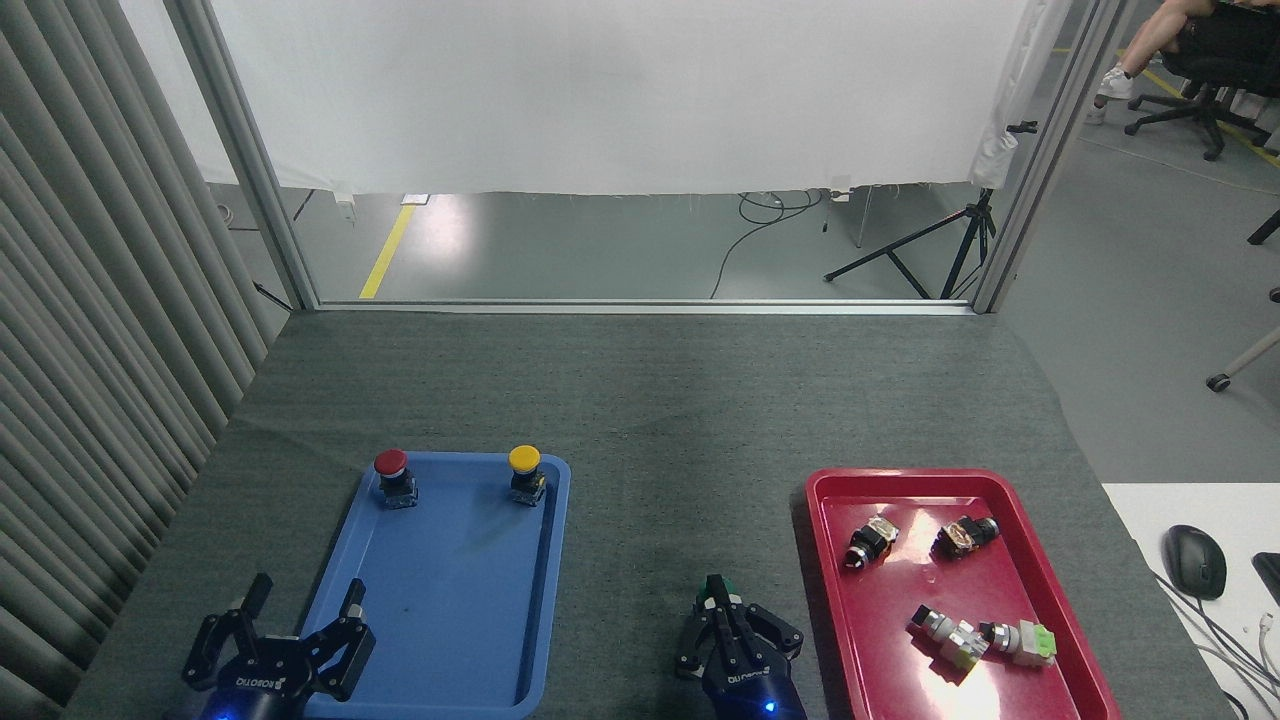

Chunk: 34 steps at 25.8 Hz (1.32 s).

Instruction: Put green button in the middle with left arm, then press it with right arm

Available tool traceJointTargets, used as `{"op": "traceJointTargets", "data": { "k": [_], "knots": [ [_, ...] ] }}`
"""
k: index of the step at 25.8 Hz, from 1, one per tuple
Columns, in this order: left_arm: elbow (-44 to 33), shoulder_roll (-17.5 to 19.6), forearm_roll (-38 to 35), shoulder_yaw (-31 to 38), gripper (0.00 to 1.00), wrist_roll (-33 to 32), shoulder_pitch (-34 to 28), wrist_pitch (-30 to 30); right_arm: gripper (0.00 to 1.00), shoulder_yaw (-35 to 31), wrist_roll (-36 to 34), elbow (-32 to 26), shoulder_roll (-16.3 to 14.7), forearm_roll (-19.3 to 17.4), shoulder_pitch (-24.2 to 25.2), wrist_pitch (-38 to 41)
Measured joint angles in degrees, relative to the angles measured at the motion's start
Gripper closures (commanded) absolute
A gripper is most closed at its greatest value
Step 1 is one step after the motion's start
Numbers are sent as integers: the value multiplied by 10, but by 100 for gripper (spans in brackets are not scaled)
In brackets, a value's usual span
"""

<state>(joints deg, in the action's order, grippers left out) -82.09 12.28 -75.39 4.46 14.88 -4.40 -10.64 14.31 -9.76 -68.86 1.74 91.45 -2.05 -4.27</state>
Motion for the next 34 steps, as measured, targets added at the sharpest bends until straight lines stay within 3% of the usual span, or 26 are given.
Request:
{"op": "traceJointTargets", "data": {
  "k": [5,7,10,14,24,34],
  "knots": [
    [0,0,1,1,1,-1,0,2,96,-1,16,-40,-5,-3,-2,-8],
    [0,0,1,1,1,-2,0,3,77,-3,11,-58,-8,-4,-3,-11],
    [1,0,2,4,1,-2,-1,5,35,-7,7,-81,-16,-5,-3,-28],
    [1,-1,14,8,1,-2,-2,3,1,-38,-6,-103,-32,-13,7,-51],
    [-1,0,40,17,1,-9,-8,2,0,-138,-54,-170,-110,-91,85,-56],
    [7,2,39,21,1,-10,-10,2,0,-152,-56,-182,-136,-113,101,-21]
  ]
}}
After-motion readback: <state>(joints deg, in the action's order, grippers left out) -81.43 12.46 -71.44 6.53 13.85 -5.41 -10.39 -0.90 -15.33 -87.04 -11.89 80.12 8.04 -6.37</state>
